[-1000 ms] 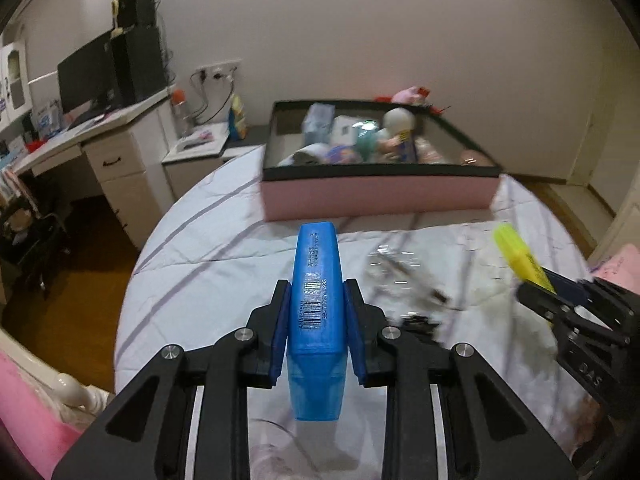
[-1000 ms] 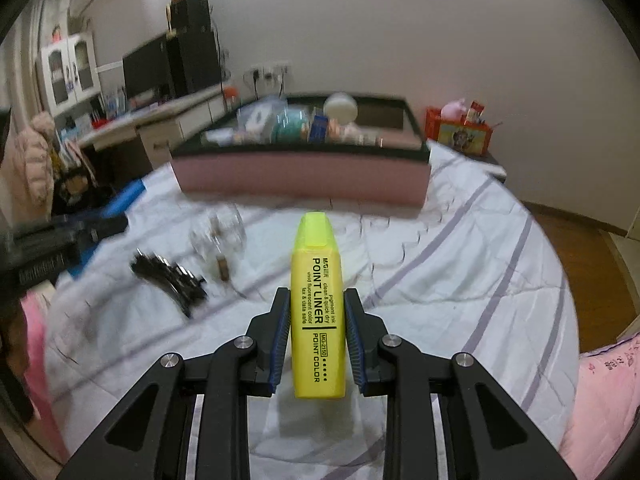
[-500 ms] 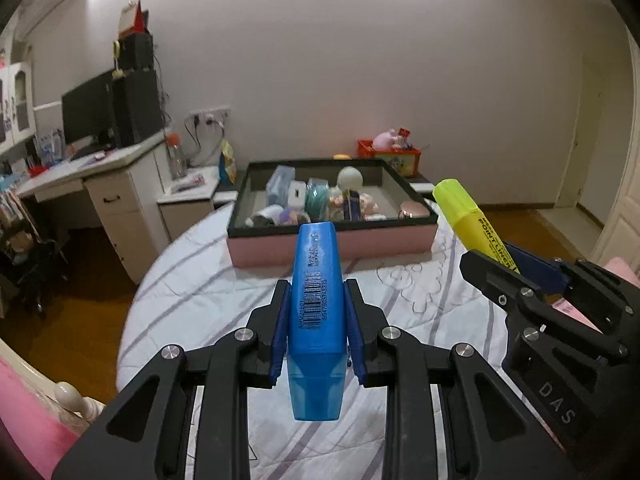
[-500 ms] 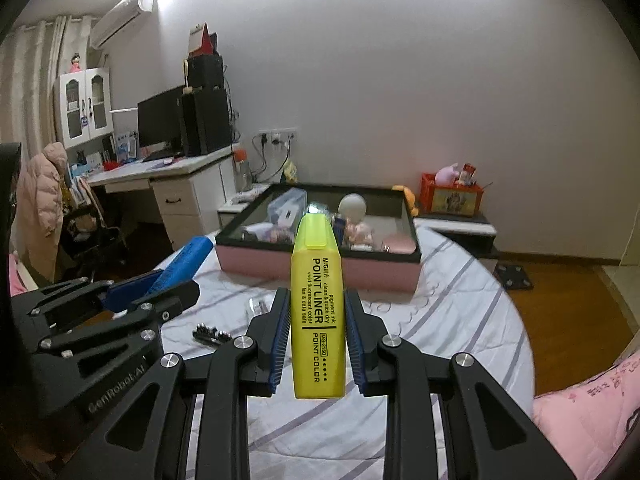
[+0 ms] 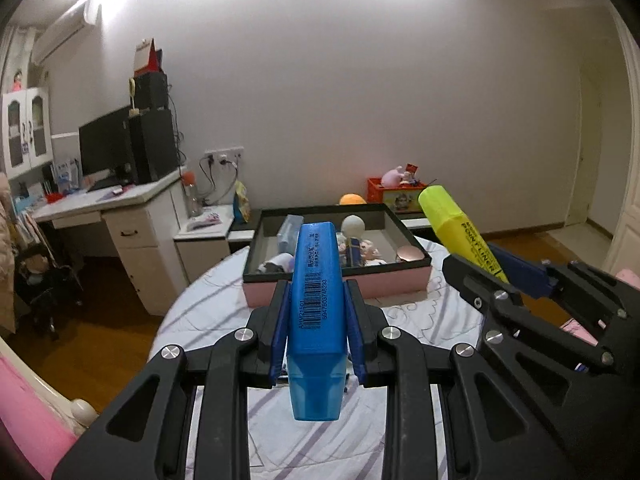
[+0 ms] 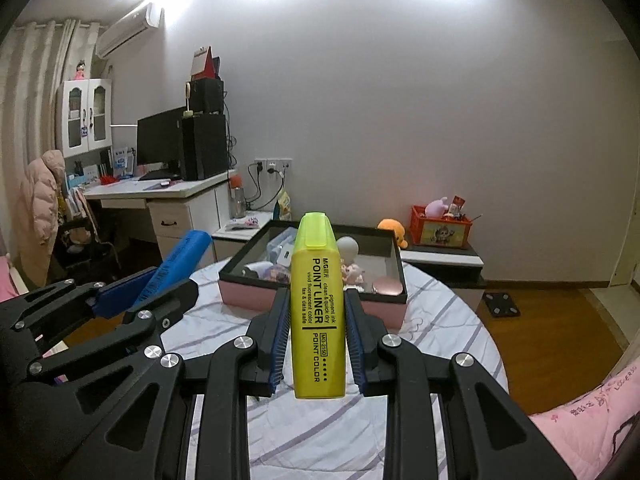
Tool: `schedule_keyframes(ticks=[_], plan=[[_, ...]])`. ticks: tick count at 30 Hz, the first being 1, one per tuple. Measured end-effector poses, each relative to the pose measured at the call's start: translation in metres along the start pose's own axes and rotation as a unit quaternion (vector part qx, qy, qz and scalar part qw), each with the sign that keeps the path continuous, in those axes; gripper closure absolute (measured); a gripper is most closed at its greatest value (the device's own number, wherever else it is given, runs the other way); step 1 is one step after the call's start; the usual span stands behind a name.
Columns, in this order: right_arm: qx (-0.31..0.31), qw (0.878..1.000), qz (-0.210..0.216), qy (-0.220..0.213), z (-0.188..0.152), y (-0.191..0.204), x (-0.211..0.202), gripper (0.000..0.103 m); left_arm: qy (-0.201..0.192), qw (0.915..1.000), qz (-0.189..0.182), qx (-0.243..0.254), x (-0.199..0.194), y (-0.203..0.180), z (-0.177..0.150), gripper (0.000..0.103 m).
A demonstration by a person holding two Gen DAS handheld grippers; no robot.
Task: Organize rigid objects
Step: 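Lift the highlighter and blue pencil case up over the pink box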
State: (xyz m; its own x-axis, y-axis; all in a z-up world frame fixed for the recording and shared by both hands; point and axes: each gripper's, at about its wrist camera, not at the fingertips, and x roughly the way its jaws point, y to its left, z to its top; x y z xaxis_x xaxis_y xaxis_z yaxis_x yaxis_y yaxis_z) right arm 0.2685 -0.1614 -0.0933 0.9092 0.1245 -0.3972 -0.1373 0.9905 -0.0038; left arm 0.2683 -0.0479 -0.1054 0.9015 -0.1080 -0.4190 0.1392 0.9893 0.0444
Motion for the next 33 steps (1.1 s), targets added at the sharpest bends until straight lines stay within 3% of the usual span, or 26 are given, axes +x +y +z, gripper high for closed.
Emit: schedule_keyframes(ticks=[9, 18, 27, 33], plan=[[0.001, 1.0, 0.004, -0.024, 0.011, -0.003, -0.003, 0.076, -0.044, 0.9989, 0.006, 0.014, -0.013, -0.002, 0.012, 0.077], [-0.002, 0.999, 0.008, -0.032, 0.024, -0.004, 0.009, 0.076, -0.059, 0.9977, 0.017, 0.029, 0.0, -0.003, 0.027, 0.077], [-0.003, 1.0, 0.004, -0.027, 0.04, -0.014, 0.05, 0.076, -0.058, 0.9971, 0.019, 0.046, 0.053, -0.007, 0.052, 0.077], [-0.012, 1.0, -0.002, -0.017, 0.06, -0.026, 0.094, 0.076, -0.036, 0.998, 0.009, 0.051, 0.115, -0.008, 0.073, 0.077]])
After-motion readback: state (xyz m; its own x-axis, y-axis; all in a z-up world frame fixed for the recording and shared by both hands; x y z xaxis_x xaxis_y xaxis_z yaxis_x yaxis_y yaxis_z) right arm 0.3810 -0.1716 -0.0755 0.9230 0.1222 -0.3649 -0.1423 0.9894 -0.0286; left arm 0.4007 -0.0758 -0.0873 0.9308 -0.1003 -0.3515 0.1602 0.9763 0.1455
